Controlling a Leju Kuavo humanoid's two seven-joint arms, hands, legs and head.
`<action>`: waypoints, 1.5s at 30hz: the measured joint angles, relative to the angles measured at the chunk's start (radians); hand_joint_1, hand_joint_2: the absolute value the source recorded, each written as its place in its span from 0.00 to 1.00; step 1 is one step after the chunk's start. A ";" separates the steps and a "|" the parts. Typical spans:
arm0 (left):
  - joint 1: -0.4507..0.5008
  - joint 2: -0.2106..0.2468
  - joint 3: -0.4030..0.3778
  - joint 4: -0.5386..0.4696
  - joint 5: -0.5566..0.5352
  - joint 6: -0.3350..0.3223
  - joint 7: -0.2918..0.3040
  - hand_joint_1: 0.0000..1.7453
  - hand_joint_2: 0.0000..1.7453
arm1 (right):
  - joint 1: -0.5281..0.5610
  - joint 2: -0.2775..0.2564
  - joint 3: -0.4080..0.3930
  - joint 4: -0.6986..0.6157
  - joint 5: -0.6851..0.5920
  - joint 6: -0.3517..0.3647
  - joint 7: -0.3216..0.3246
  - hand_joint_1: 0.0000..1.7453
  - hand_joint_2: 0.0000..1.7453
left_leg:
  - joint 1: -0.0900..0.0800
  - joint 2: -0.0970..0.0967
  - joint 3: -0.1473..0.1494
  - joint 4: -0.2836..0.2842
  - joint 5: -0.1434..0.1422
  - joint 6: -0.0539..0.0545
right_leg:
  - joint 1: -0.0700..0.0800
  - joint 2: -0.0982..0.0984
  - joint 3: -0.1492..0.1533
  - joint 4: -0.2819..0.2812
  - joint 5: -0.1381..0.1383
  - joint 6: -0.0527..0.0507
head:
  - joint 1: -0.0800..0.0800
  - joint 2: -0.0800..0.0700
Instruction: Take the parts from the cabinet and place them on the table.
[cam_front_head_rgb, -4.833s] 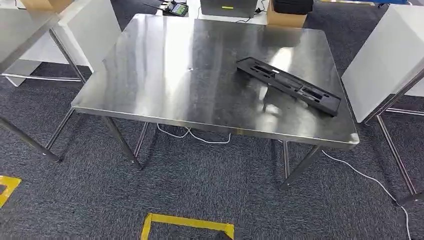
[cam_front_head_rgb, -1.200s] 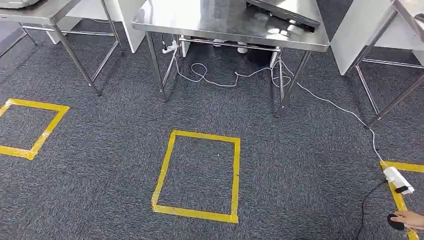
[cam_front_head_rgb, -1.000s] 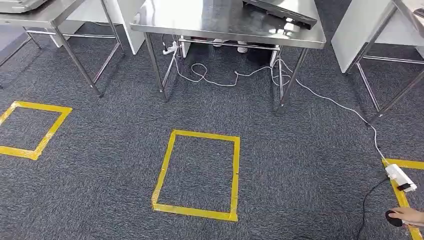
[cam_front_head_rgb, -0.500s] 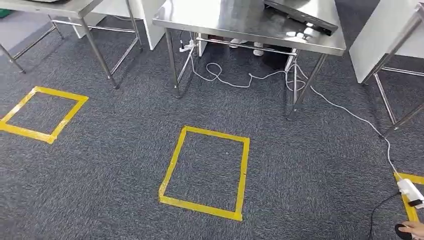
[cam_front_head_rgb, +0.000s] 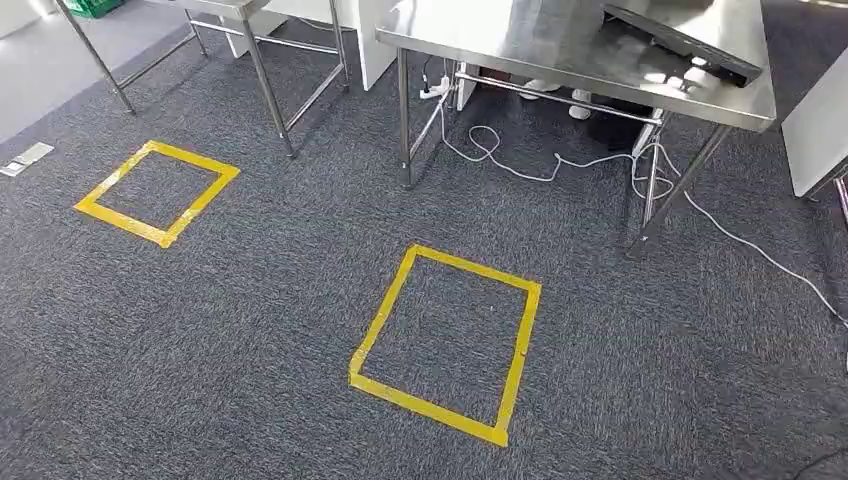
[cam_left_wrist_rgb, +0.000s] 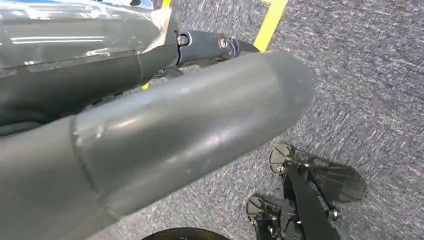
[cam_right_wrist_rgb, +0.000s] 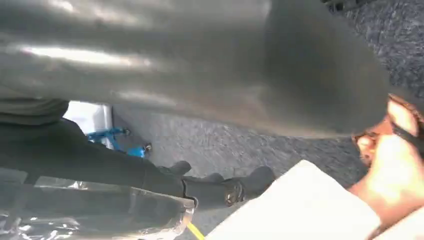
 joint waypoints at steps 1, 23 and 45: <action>0.001 0.000 0.000 0.000 -0.002 0.000 0.000 0.00 0.00 | 0.000 0.002 -0.001 0.000 -0.001 -0.001 0.000 0.00 0.00 | 0.003 0.000 -0.004 0.008 -0.001 -0.004 | -0.023 -0.015 0.001 -0.011 0.010 -0.014 | 0.000 0.000; -0.004 0.000 -0.011 0.000 -0.011 0.003 0.008 0.00 0.00 | -0.005 0.001 -0.001 0.001 0.025 0.017 0.047 0.00 0.00 | 0.001 0.063 0.013 0.003 -0.023 0.036 | -0.009 -0.053 -0.143 0.300 -0.119 0.009 | 0.003 0.000; -0.007 -0.002 -0.013 0.003 -0.014 0.008 0.013 0.00 0.00 | -0.012 0.000 0.000 0.002 0.039 0.025 0.077 0.00 0.00 | 0.002 0.168 0.031 0.024 -0.057 -0.003 | 0.011 -0.161 -0.010 0.008 -0.002 -0.016 | 0.007 0.000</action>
